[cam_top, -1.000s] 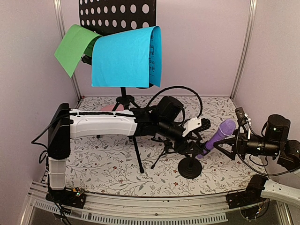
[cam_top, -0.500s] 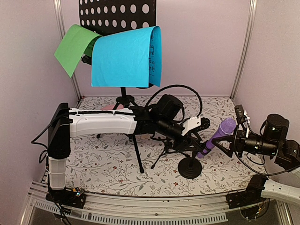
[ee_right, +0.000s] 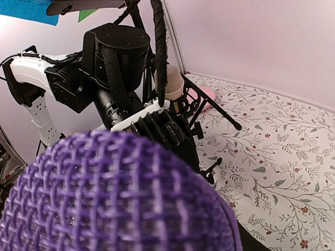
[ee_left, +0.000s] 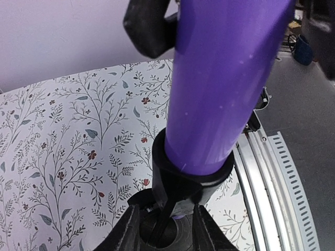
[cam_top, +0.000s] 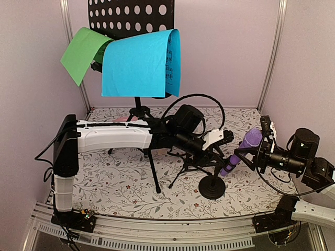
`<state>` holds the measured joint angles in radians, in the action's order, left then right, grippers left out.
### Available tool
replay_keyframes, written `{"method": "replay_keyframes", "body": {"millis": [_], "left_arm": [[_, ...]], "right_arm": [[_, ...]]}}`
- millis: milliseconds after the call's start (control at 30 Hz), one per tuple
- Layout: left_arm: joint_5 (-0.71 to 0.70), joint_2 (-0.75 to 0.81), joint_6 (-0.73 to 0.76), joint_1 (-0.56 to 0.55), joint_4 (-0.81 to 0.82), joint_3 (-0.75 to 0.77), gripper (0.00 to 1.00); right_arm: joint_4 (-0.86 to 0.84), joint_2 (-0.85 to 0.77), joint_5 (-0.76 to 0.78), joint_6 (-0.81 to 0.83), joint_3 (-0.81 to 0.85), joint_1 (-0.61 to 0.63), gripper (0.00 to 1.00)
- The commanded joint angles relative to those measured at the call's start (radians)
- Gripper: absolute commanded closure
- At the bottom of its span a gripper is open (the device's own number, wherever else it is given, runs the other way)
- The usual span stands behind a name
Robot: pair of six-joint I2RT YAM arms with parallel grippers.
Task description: Pack up the instrument practice props
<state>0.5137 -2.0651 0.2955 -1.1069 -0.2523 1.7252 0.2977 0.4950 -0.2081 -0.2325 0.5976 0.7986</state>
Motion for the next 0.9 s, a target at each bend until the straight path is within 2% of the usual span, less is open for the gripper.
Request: {"method": "replay_keyframes", "body": {"millis": [0, 200, 267, 367, 600, 667, 800, 867], "left_arm": [[-0.006, 0.007, -0.014, 0.007, -0.029, 0.001, 0.65], [-0.007, 0.015, -0.02, 0.009, -0.03, -0.009, 0.65], [-0.007, 0.018, -0.019, 0.009, -0.029, -0.011, 0.64], [-0.006, 0.026, -0.017, 0.009, -0.033, -0.013, 0.6], [-0.01, 0.046, -0.009, 0.01, -0.064, -0.011, 0.37], [-0.012, 0.065, -0.002, 0.011, -0.068, -0.018, 0.33], [-0.038, 0.131, -0.023, 0.019, -0.038, -0.066, 0.27], [-0.022, 0.172, -0.059, 0.035, 0.011, -0.098, 0.18]], "right_arm": [[-0.049, -0.004, 0.01, 0.012, -0.032, 0.013, 0.52], [-0.043, -0.01, 0.001, 0.013, -0.037, 0.015, 0.74], [-0.042, -0.01, -0.004, 0.013, -0.034, 0.015, 0.78], [-0.043, -0.012, -0.007, 0.015, -0.026, 0.016, 0.8], [-0.024, 0.019, -0.054, 0.081, 0.053, 0.016, 0.8], [-0.002, 0.037, -0.071, 0.111, 0.091, 0.016, 0.84], [0.051, 0.075, -0.077, 0.206, 0.167, 0.016, 0.86], [0.068, 0.088, -0.067, 0.223, 0.199, 0.016, 0.87]]}}
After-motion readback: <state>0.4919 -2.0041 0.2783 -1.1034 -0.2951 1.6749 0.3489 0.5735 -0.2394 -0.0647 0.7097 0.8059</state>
